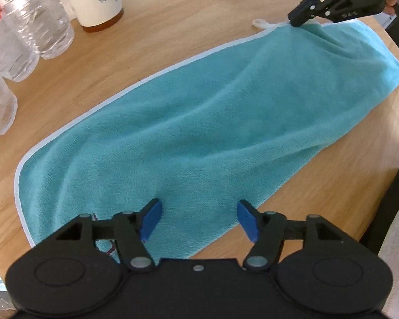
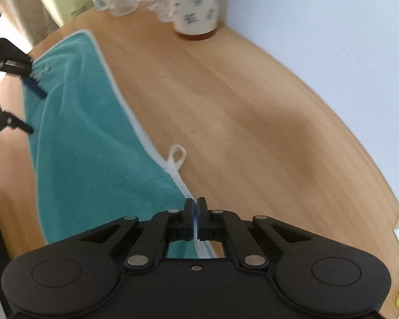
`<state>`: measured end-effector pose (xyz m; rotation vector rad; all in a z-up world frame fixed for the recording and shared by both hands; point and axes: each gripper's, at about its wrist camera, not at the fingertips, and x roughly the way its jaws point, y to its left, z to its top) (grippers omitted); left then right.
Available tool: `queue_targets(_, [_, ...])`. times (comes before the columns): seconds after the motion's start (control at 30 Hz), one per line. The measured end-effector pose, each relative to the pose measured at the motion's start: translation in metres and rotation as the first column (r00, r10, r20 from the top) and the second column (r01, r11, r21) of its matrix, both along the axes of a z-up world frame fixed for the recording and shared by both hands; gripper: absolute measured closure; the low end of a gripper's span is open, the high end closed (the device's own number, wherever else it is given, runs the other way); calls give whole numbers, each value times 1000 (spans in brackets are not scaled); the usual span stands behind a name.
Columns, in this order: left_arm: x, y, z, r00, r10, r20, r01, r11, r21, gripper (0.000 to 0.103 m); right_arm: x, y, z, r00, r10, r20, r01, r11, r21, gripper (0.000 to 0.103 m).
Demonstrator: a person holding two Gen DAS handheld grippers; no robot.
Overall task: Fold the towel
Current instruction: 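Move both open tools apart to the ends of the folded towel, then move both open tools over the folded teal towel to its piped edge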
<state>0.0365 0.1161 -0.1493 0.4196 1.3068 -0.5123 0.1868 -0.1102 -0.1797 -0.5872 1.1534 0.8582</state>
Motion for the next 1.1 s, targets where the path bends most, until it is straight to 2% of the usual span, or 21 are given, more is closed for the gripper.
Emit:
queue_targets(0.07, [0,-2,-1,1000,-5,1,5,1000,4,32,-5,5,-4,1000,22,18,-21,999,-44,98])
queue_targets(0.13, [-1,-3,-2,1000,-11,3,11,1000,6,31,-5,-3,5,999,-7,34,7,1000,-11,92])
queue_targets(0.17, [-2,-3,-2,1000,-14,4,14,1000,8,31,-5,-10,11,998,-24,51,24,1000,-2,80])
queue_targets(0.2, [-2,-3,-2,1000,-15,4,15,1000,8,29,-6,-18,17,997,-40,70,40,999,-1,73])
queue_targets(0.3, [-2,-2,-3,1000,-3,-3,3,1000,-12,26,-9,-51,33,989,-95,115,99,995,-28,73])
queue_targets(0.47, [-2,-3,-4,1000,-3,-7,3,1000,-12,25,-25,-102,24,981,-169,91,178,980,-93,73])
queue_targets(0.7, [-3,-7,-4,1000,-5,-22,5,1000,3,24,-26,-102,10,988,-150,24,151,988,-18,73])
queue_targets(0.93, [-4,-11,-6,1000,-14,-21,14,1000,9,22,-19,-81,17,997,-71,1,70,995,71,73])
queue_targets(1.07, [-6,-12,-7,999,-27,-21,27,1000,12,22,-14,-69,10,999,-40,-31,42,997,59,73])
queue_targets(1.1, [-8,-13,-7,999,-41,-22,42,999,23,22,-14,-68,8,999,-32,-35,34,998,49,78])
